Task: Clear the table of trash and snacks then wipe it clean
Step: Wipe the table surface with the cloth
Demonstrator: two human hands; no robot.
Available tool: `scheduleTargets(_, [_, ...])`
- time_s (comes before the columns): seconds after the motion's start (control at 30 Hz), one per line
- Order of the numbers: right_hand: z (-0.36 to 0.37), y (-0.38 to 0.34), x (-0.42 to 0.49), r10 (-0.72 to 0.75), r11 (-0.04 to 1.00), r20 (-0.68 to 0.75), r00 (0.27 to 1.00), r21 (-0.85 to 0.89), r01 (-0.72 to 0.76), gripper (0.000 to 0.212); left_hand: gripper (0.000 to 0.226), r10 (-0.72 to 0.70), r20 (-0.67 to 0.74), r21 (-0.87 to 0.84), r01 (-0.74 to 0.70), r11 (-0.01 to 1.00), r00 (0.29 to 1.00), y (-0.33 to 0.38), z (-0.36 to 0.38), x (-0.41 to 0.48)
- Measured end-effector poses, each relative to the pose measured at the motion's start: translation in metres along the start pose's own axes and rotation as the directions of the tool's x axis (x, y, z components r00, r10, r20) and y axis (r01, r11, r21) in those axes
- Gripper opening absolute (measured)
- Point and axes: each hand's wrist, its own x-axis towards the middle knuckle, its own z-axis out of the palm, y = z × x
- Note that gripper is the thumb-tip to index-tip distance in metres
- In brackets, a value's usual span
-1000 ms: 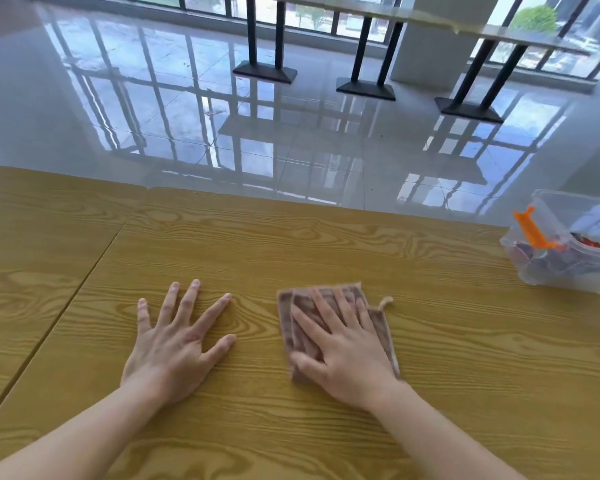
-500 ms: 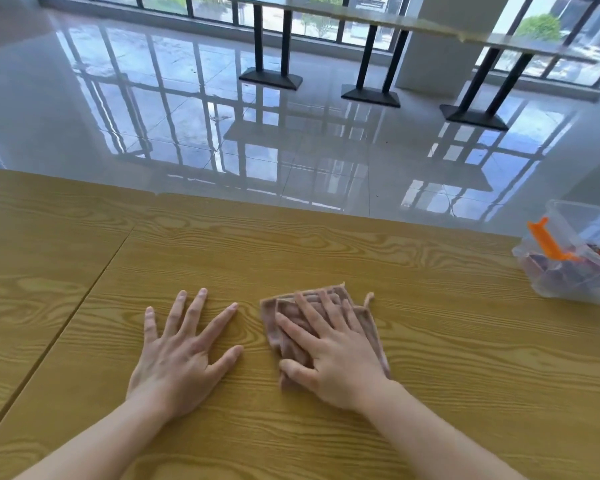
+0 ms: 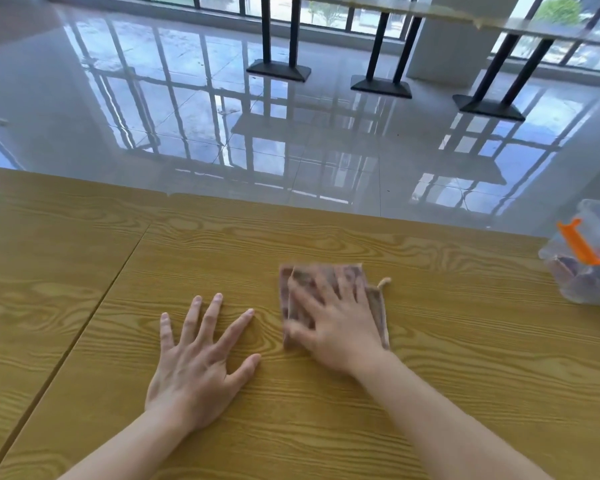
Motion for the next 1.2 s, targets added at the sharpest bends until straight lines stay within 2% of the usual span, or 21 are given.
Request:
scheduleTargets(0.03, [0.007, 0.003, -0.03, -0.078, 0.997, -0.032, 0.996, -0.03, 0.077, 0.071, 0.07, 0.004, -0.005, -0.007, -0.004, 1.0, 1.0, 0.0, -0.001, -0.001])
scheduleTargets(0.1, [0.005, 0.035, -0.066, -0.065, 0.993, -0.058, 0.996, -0.1, 0.059, 0.07, 0.071, 0.01, -0.013, -0.023, -0.011, 1.0, 1.0, 0.002, -0.001, -0.001])
scheduleTargets(0.17, [-0.006, 0.073, -0.052, 0.118, 0.988, -0.016, 0.993, -0.101, -0.119, 0.071, 0.071, 0.016, -0.03, -0.037, -0.017, 0.999, 0.999, 0.002, -0.001, -0.001])
scheduleTargets(0.23, [-0.02, 0.079, -0.002, 0.338, 0.941, 0.036, 0.94, -0.037, -0.337, 0.075, 0.071, 0.018, -0.047, -0.037, -0.019, 0.999, 0.999, 0.004, 0.0, -0.001])
scheduleTargets(0.3, [-0.022, 0.051, 0.06, 0.415, 0.909, 0.057, 0.908, 0.01, -0.416, 0.079, 0.072, 0.024, -0.058, -0.03, -0.026, 0.999, 0.998, 0.005, 0.001, -0.001])
scheduleTargets(0.37, [-0.019, 0.0, 0.101, 0.323, 0.945, 0.083, 0.943, 0.026, -0.326, 0.078, 0.076, 0.002, -0.079, -0.064, -0.007, 0.998, 0.997, 0.005, 0.0, -0.001])
scheduleTargets(0.47, [-0.008, -0.069, 0.089, 0.011, 1.0, 0.06, 0.998, 0.009, -0.011, 0.073, 0.066, -0.08, -0.166, -0.293, 0.028, 0.956, 0.983, 0.0, -0.001, -0.004])
scheduleTargets(0.53, [0.003, -0.077, 0.037, -0.197, 0.98, 0.013, 0.98, -0.009, 0.197, 0.068, 0.056, -0.167, -0.231, -0.471, 0.04, 0.881, 0.958, -0.006, -0.004, -0.005])
scheduleTargets(0.6, [0.01, -0.051, -0.014, -0.246, 0.969, -0.028, 0.969, -0.016, 0.246, 0.066, 0.054, -0.206, -0.225, -0.574, 0.041, 0.818, 0.952, -0.01, -0.005, -0.007])
scheduleTargets(0.67, [0.006, -0.015, -0.038, -0.166, 0.984, -0.028, 0.986, -0.066, 0.163, 0.066, 0.053, -0.18, -0.213, -0.589, 0.02, 0.808, 0.96, -0.013, -0.005, -0.007])
scheduleTargets(0.77, [-0.009, 0.012, -0.012, 0.076, 0.995, 0.04, 0.996, -0.071, -0.073, 0.071, 0.053, -0.167, -0.202, -0.586, 0.018, 0.81, 0.965, -0.014, -0.007, -0.005])
scheduleTargets(0.87, [-0.012, -0.001, 0.048, 0.333, 0.943, 0.023, 0.943, -0.002, -0.333, 0.078, 0.054, -0.168, -0.192, -0.598, 0.02, 0.801, 0.967, -0.01, -0.008, -0.005])
scheduleTargets(0.93, [-0.01, -0.022, 0.092, 0.38, 0.924, 0.03, 0.925, 0.047, -0.381, 0.08, 0.056, -0.153, -0.211, -0.594, -0.002, 0.805, 0.965, -0.007, -0.007, -0.007])
scheduleTargets(1.0, [-0.01, -0.054, 0.129, 0.299, 0.952, 0.054, 0.953, 0.053, -0.302, 0.078, 0.057, -0.186, -0.24, -0.641, -0.012, 0.767, 0.953, -0.006, -0.009, -0.007])
scheduleTargets(1.1, [-0.009, -0.099, 0.147, 0.033, 0.999, 0.097, 0.995, 0.008, -0.034, 0.073, 0.056, -0.309, -0.286, -0.73, 0.003, 0.684, 0.907, -0.011, -0.013, -0.009])
scheduleTargets(1.17, [-0.006, -0.113, 0.125, -0.252, 0.967, 0.107, 0.962, -0.008, 0.255, 0.068, 0.054, -0.383, -0.3, -0.759, 0.024, 0.65, 0.874, -0.013, -0.016, -0.012])
scheduleTargets(1.2, [-0.004, -0.112, 0.108, -0.416, 0.908, 0.083, 0.906, -0.013, 0.418, 0.064, 0.053, -0.413, -0.302, -0.77, 0.036, 0.637, 0.86, -0.013, -0.017, -0.014])
